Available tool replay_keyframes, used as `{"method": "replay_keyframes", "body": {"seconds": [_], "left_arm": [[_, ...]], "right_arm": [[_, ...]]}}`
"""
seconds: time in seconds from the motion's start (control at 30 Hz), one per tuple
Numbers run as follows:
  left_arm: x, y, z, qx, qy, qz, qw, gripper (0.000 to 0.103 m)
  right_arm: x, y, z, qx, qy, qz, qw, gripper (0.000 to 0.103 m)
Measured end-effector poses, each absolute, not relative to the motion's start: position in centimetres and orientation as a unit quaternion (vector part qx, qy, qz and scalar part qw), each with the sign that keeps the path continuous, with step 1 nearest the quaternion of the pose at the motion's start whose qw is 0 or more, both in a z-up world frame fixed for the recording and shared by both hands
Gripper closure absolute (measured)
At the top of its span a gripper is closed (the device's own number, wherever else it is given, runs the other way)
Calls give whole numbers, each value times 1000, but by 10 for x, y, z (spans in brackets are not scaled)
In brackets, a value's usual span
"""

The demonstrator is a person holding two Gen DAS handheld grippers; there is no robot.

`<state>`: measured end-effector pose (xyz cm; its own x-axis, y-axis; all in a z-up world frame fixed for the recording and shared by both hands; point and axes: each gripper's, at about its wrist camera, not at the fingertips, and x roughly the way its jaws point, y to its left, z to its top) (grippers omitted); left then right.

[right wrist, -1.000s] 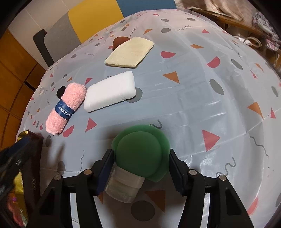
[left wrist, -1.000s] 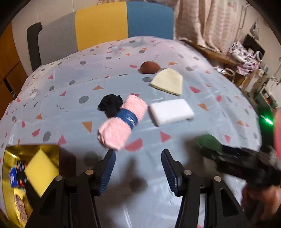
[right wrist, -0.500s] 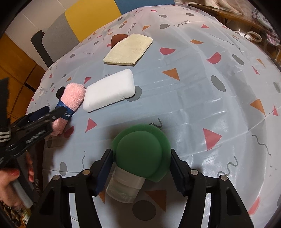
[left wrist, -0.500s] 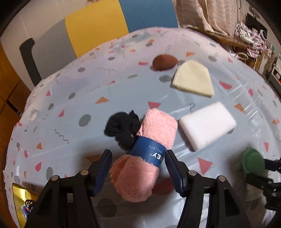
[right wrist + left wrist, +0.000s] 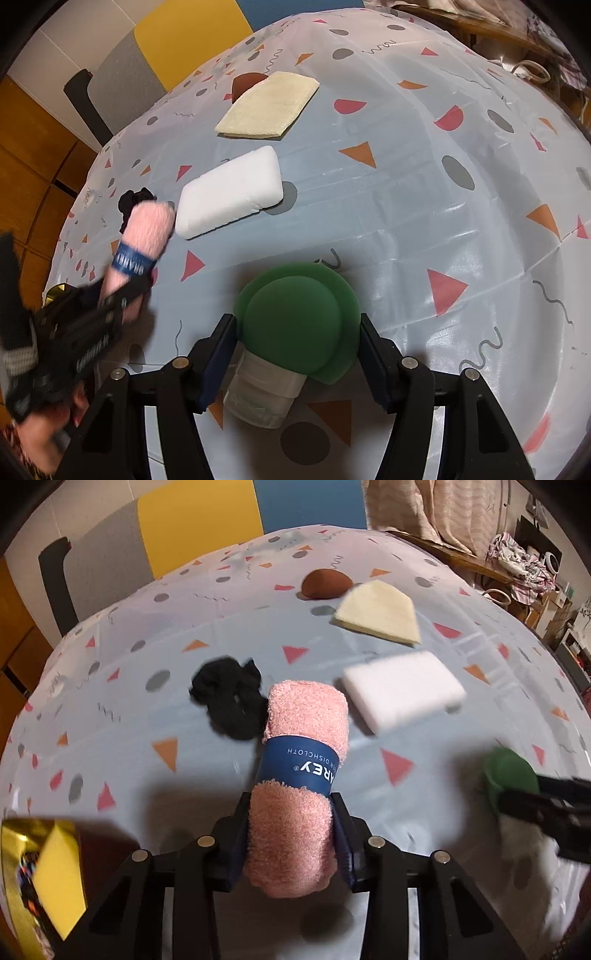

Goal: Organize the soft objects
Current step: 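Carry the pink dishcloth roll into the gold tray and open the left tool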

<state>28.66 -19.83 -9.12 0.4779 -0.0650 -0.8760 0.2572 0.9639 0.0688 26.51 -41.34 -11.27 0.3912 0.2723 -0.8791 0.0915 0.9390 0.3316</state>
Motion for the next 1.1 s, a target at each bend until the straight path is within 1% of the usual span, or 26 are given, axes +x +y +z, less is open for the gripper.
{"method": "replay_keyframes", "body": {"seconds": [0.1,0.17,0.23,0.4,0.47,0.5,0.53,0.63,0.87,1.1], "left_arm": [[278,-204,-88,93,490,-113,859,59],[279,-212,-86,118,479,-103,864,55],[286,-218,-87,133,477,-91,864,54],[304,-217,-95,109,495,-85,858,54],[307,-216,-101,112,504,-83,852,54],[305,-213,-102,99,504,-87,854,60],[304,-208,-101,81,503,-88,856,62],[295,-201,-98,71,504,-79,857,64],[246,-192,-85,33,494,-105,863,65],[179,-177,-55,2,462,-144,875,65]], "right_arm": [[265,-413,-112,166,549,55,818,38],[265,-413,-112,167,549,55,817,38],[265,-413,-112,170,549,56,816,38],[265,-414,-113,173,550,58,815,36],[265,-415,-113,173,550,59,815,36],[265,-415,-113,173,550,59,815,36],[265,-416,-113,173,550,60,815,36],[265,-416,-113,172,550,60,815,36],[264,-409,-112,148,547,58,822,36],[264,-406,-113,135,542,56,828,37]]}}
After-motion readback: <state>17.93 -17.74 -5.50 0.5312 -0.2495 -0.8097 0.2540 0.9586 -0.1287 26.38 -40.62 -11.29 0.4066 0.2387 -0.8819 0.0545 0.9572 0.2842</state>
